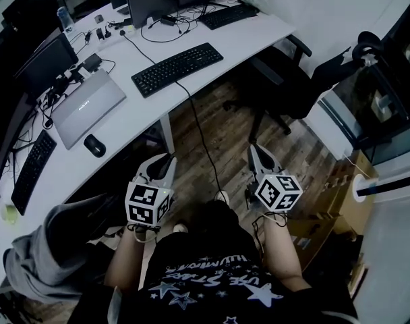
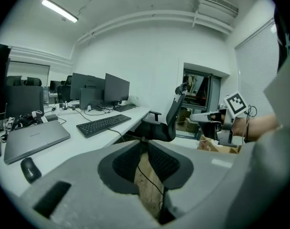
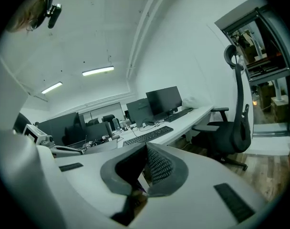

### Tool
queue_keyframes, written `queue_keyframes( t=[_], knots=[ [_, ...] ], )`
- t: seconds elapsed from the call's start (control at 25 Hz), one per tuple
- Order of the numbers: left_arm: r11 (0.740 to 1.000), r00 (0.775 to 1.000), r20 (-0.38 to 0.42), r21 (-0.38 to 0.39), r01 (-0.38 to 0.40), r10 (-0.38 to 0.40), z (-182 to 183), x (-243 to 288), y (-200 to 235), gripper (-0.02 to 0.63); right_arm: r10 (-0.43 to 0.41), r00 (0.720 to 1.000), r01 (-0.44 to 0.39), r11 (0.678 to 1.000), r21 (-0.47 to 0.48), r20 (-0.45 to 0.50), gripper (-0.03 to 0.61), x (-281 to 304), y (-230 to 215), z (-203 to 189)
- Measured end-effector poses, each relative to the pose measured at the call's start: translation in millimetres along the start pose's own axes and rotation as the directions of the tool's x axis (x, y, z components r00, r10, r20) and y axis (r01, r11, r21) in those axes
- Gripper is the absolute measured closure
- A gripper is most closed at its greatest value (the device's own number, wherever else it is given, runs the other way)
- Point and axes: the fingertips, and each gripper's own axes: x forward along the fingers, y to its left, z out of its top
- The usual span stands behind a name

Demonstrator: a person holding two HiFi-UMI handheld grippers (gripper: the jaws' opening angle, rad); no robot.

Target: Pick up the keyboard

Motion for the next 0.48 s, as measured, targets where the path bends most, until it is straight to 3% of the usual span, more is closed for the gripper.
queue_keyframes(
  t=[0.04,0.08,0.12,0.28,0.48],
  knots=[
    [1.0,1.0,0.001,0.003,0.004,-0.004,3,5,-2,0.545,0.017,1.0,-0.017,1.0,0.0,-0.001,0.572,5,-2,3],
    [1.0,1.0,0.003,0.005,0.007,-0.007,5,11,-3,0.45,0.041,0.999,-0.041,0.999,-0.002,-0.006,0.562,11,-5,5],
    [1.0,1.0,0.004,0.005,0.006,-0.006,8,18,-4,0.356,0.067,0.998,-0.067,0.998,-0.001,-0.011,0.496,18,-8,7],
    [0.999,0.999,-0.027,-0.017,-0.046,0.045,9,51,-4,0.241,0.148,0.989,-0.148,0.989,0.009,-0.028,0.344,46,-38,14],
    [0.991,0.99,-0.075,-0.062,-0.122,0.117,14,91,-10,0.192,0.229,0.968,-0.227,0.973,0.03,-0.101,0.224,82,-84,24]
  ],
)
